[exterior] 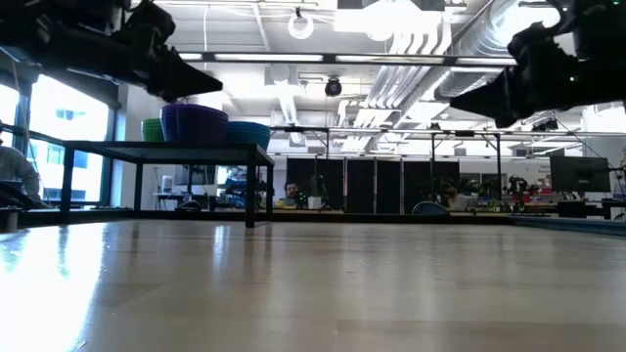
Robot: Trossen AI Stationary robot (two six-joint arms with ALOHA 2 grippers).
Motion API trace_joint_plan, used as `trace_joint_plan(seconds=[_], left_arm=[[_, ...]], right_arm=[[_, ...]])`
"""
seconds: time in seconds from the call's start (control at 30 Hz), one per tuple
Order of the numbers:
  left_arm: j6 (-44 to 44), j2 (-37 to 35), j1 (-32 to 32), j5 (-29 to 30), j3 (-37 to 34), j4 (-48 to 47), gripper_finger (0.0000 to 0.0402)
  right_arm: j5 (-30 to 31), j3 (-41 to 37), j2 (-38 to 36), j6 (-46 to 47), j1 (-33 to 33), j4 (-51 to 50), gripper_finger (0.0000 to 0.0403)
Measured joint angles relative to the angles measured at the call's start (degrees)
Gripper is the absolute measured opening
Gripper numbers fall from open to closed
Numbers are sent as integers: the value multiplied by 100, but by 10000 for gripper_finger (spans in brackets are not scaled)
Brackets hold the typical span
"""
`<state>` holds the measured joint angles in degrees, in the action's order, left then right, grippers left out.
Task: Pick & Place Mini bowls
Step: Return to Home Position
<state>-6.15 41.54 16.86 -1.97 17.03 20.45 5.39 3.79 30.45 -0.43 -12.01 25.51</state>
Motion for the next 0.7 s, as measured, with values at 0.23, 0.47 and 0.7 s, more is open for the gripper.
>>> trace_joint_plan(seconds=[0.23, 0.47, 0.7], left_arm=[[46, -563, 0, -1, -210, -159, 1], [44, -1294, 0, -5, -274, -617, 1], [44, -2012, 0, -1, -502, -858, 1]], right_arm=[[-108, -107, -915, -77, 0, -621, 0], [-108, -105, -1335, -111, 0, -1043, 0], [-148, -105, -1541, -218, 2, -1169, 0]])
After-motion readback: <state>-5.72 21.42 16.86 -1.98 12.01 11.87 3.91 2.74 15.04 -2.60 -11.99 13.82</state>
